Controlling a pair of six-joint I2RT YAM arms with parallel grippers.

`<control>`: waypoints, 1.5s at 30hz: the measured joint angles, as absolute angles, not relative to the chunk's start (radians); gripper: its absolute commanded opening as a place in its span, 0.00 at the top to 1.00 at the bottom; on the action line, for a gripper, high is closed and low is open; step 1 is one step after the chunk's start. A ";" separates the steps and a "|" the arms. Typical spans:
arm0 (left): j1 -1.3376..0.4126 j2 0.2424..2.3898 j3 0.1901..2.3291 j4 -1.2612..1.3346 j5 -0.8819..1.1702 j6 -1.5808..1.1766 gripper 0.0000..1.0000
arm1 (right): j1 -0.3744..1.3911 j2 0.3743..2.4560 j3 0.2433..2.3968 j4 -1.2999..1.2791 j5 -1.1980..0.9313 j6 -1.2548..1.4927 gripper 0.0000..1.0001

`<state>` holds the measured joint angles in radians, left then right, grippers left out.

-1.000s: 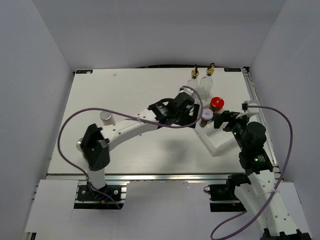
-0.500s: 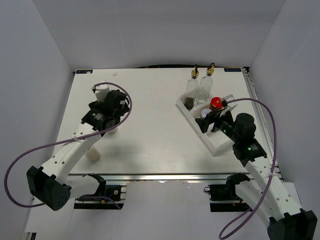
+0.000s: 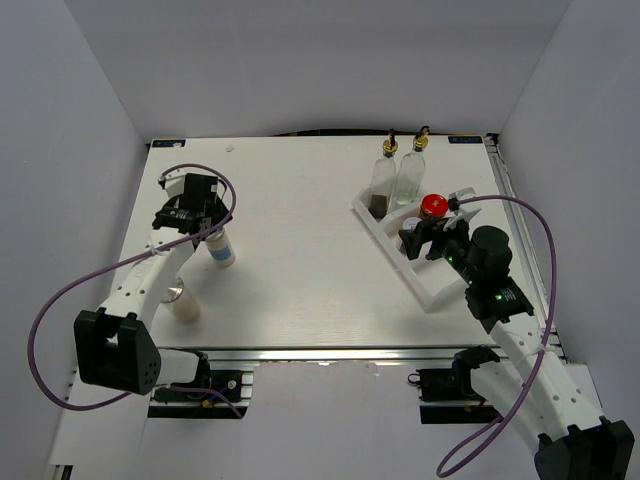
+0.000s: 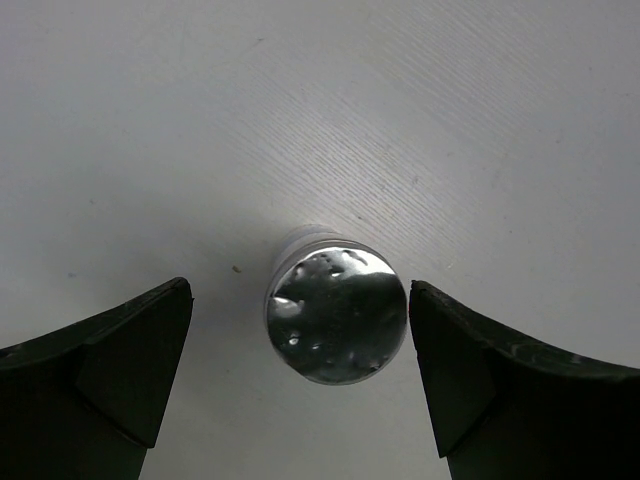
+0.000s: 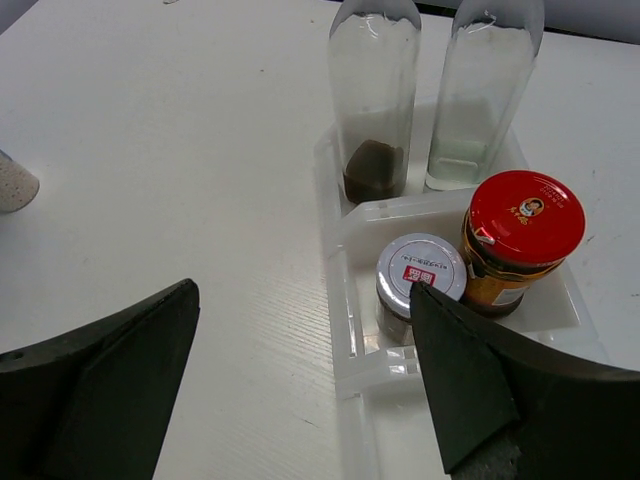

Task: Organize the condiment bottles

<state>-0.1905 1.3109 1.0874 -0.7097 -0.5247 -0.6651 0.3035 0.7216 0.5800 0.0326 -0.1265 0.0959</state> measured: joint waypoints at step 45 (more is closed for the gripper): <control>-0.736 1.407 1.317 -0.674 -0.149 -0.562 1.00 | 0.557 0.881 0.584 0.089 -0.493 -0.171 0.11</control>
